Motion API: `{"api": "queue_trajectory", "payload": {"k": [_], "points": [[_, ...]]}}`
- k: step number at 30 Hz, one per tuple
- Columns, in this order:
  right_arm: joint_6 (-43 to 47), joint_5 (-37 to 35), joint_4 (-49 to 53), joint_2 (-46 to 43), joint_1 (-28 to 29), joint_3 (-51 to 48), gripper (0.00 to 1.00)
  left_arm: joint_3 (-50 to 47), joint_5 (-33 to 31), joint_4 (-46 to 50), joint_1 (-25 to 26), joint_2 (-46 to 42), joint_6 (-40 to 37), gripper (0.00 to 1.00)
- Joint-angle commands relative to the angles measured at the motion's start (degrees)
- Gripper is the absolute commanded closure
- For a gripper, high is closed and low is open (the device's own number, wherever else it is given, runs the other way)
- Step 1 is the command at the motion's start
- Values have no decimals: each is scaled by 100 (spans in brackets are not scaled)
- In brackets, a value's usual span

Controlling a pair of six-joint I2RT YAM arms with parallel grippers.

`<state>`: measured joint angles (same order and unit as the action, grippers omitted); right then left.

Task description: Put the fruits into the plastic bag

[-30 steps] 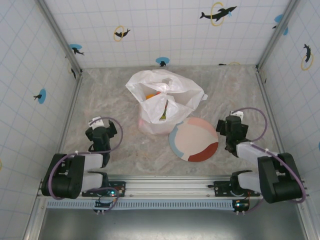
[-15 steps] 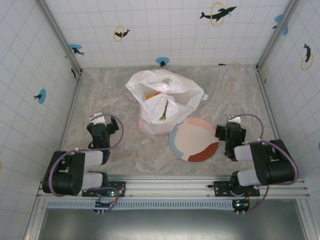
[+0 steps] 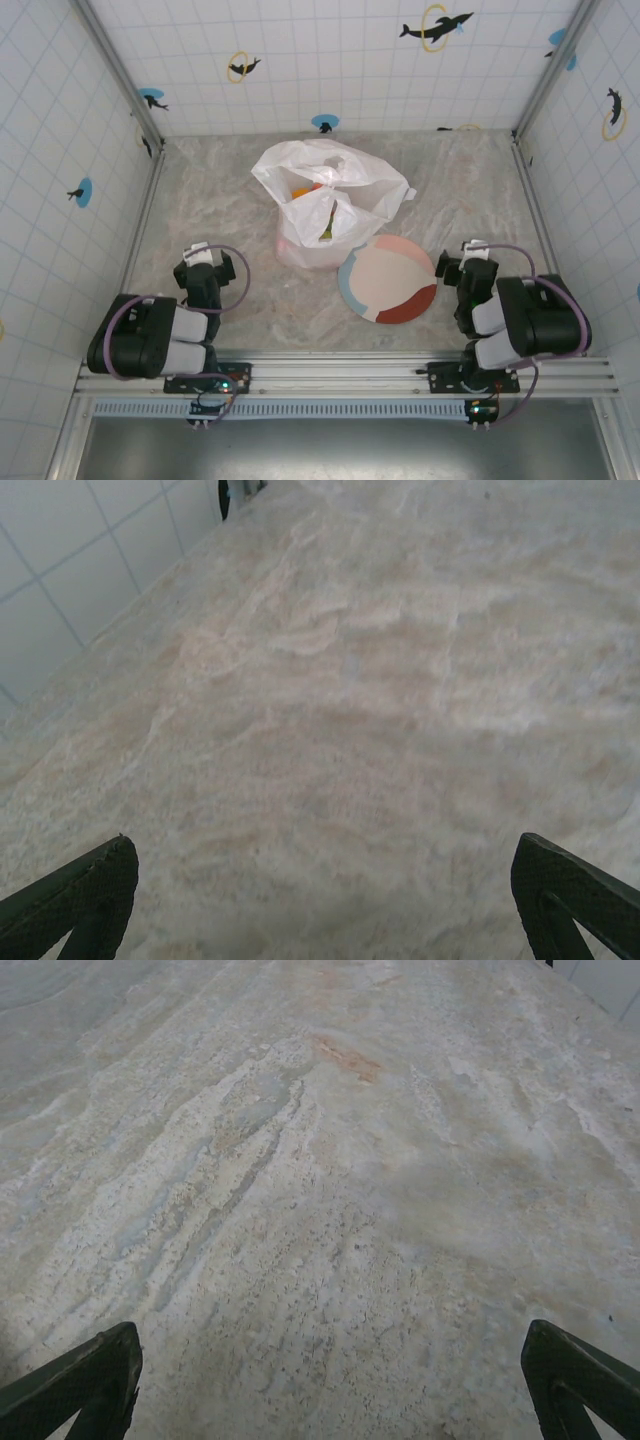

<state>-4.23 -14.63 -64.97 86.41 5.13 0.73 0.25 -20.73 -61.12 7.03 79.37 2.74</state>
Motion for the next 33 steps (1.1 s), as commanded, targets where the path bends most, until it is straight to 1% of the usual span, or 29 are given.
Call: {"api": "queue_trajectory", "payload": {"k": [1,2,3,4,5,6,7,8,10,12,33], "points": [[101,132,-1053,43,-31,-272,0,-177,361,-1189,-192,269,-181,2],[74,202,-756,-26,-58,-171,0,-269,480,-1627,-275,475,-127,2],[117,292,-939,62,-69,-181,0,-313,704,-1812,-446,620,14,2],[100,307,-1051,98,-81,-213,0,-244,851,-1732,-549,754,84,3],[96,312,-941,69,-85,-187,0,-164,956,-1850,-571,875,79,3],[83,342,-716,20,-97,-118,0,-113,1120,-1498,-653,793,145,3],[56,407,-755,48,-144,-116,0,-47,1185,-1225,-685,708,152,2],[14,461,-794,73,-188,-102,0,-70,1179,-1441,-695,775,154,2],[7,498,-663,28,-215,-74,0,-41,1193,-1256,-702,730,153,2],[10,494,-712,46,-213,-85,0,-67,1177,-1361,-703,764,152,2],[40,387,-722,34,-155,-102,0,-62,1183,-1325,-700,744,141,2]]}}
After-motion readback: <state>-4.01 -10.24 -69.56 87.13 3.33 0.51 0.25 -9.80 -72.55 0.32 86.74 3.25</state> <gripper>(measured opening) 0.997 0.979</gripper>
